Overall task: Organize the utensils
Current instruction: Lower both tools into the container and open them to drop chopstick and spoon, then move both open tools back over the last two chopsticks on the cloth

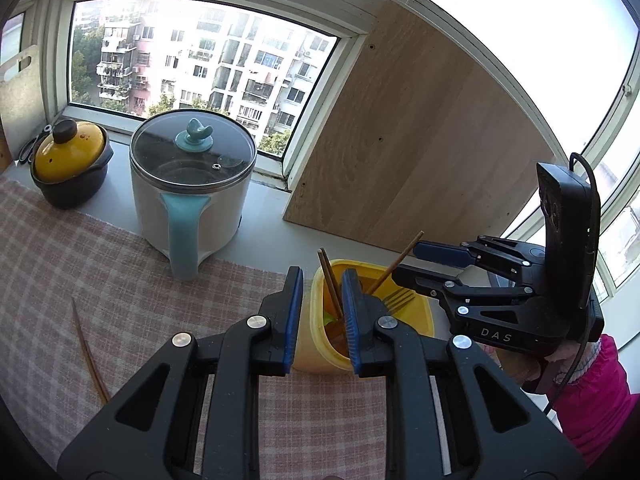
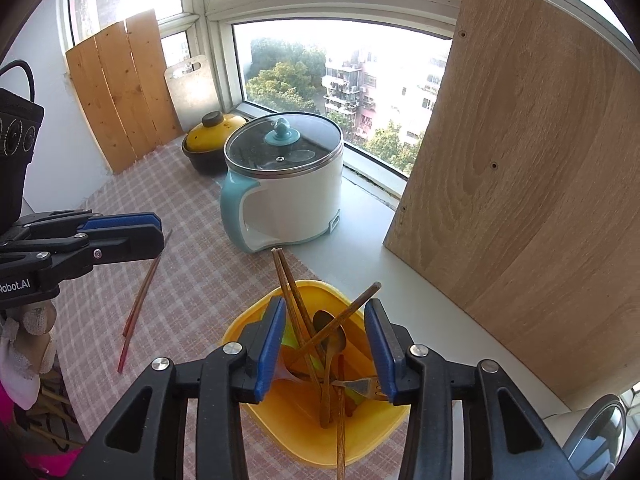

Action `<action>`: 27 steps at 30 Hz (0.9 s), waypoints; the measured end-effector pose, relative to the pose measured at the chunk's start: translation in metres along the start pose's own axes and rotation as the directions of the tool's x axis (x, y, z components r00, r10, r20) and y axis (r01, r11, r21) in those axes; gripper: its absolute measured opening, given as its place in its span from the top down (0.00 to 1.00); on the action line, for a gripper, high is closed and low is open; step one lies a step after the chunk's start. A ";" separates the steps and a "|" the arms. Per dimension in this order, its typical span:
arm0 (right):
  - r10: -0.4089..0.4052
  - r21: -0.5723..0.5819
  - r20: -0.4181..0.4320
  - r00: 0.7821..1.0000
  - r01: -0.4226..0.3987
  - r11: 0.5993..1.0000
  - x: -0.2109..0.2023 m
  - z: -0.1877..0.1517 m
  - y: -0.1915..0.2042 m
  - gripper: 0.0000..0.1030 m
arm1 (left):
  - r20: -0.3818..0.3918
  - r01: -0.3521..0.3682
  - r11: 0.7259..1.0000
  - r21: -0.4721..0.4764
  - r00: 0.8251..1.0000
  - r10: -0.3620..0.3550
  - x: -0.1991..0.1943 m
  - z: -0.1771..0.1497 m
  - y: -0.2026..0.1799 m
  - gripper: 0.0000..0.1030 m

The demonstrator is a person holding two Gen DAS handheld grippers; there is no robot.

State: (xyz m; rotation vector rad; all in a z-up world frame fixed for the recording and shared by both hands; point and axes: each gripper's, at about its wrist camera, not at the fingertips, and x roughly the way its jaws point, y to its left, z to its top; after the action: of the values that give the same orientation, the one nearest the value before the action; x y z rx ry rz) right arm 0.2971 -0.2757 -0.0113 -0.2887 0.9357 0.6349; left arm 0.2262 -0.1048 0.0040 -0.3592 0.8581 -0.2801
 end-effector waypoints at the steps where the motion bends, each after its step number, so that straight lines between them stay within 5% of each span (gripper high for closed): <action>1: 0.002 -0.001 0.003 1.000 -0.002 1.000 -0.002 0.000 0.002 0.55 | 0.001 -0.004 1.000 0.001 1.000 0.004 -0.002 -0.001 0.002 0.82; 14: 0.003 -0.010 0.045 0.999 -0.003 1.000 -0.008 0.001 0.045 0.34 | -0.005 -0.105 0.994 -0.019 0.994 0.105 -0.041 -0.024 0.076 0.82; 27: 0.057 -0.047 0.035 0.998 -0.055 0.997 0.024 -0.002 0.110 0.18 | -0.139 -0.255 0.964 -0.070 0.960 0.244 -0.048 -0.072 0.193 0.82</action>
State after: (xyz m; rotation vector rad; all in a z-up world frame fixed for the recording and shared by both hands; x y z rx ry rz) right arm 0.2375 -0.1812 -0.0281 -0.2922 0.8973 0.7119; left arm 0.1587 0.0736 -0.0869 -0.3118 1.0354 -0.0310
